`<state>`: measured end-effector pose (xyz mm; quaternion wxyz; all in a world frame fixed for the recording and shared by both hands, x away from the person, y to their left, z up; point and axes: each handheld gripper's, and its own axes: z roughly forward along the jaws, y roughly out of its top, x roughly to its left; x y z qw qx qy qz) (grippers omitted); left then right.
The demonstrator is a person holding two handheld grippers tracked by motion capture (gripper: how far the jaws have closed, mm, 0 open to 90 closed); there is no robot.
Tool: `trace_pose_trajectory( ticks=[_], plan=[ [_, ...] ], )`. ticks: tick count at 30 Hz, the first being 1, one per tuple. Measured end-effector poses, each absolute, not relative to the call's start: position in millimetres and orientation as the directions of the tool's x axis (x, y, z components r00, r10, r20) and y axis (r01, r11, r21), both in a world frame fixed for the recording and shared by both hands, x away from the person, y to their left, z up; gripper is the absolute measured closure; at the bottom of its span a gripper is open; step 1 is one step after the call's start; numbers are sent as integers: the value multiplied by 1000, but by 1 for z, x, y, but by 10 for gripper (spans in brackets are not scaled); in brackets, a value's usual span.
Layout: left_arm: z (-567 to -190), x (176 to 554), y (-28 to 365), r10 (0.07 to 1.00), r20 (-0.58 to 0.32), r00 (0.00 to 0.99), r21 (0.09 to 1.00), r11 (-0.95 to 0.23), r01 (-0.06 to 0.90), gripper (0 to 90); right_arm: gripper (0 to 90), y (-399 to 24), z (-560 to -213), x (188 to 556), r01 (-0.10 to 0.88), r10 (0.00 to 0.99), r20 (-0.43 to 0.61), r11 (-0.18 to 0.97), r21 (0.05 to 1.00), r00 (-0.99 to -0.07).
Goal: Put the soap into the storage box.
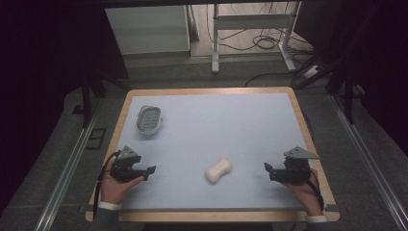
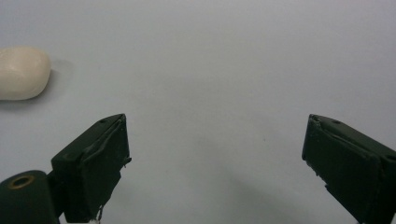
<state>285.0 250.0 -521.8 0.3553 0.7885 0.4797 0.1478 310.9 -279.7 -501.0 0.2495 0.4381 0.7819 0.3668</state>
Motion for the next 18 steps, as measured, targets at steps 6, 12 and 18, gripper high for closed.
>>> trace_pose_trajectory(
  ticks=[6, 12, 18],
  plan=[
    [-523, 287, 252, 862, -108, 496, 697, -290, 656, 234, 78, -285, -502, 311, 505, 869, -54, 335, 795, -493],
    [-520, 282, 250, 862, -101, 496, 702, -292, 650, 232, 79, -290, -503, 314, 511, 871, -34, 319, 798, -490],
    [-514, 275, 246, 858, -94, 504, 711, -297, 637, 233, 79, -291, -500, 313, 515, 871, -18, 306, 801, -490]
  ],
)
